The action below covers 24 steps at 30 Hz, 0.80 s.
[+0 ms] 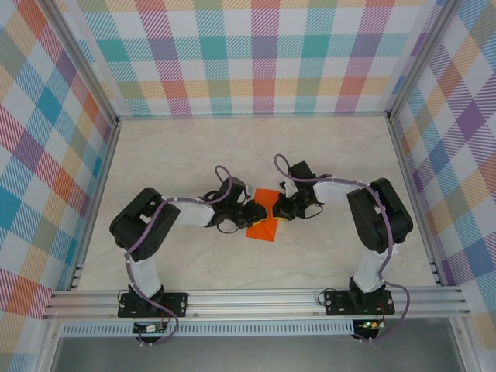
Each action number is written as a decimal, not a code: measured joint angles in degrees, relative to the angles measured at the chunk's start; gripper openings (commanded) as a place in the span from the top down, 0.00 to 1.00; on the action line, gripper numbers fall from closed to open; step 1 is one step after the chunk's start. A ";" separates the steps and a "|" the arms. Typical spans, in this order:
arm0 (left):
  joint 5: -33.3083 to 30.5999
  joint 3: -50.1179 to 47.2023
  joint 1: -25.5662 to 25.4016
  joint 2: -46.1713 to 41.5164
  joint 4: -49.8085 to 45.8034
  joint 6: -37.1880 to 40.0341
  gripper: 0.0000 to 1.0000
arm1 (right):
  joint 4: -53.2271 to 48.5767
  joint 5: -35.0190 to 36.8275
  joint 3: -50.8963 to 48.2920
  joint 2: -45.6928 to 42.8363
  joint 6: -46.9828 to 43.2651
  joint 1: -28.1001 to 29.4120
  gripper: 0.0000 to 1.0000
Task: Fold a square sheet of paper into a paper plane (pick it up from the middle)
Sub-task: Fold the triangle a second time at the center of the table.
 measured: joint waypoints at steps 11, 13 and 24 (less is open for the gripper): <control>0.87 -0.04 -0.24 -1.14 0.63 -0.02 0.79 | 0.02 -0.39 0.00 0.00 0.00 0.00 0.92; 0.87 -0.04 -0.42 -1.09 0.63 -0.04 0.79 | 0.02 -0.39 0.00 0.00 0.00 0.00 0.92; 0.81 -0.04 -0.74 -0.46 0.13 -0.02 0.79 | 0.04 -0.42 0.00 0.35 0.00 0.00 0.92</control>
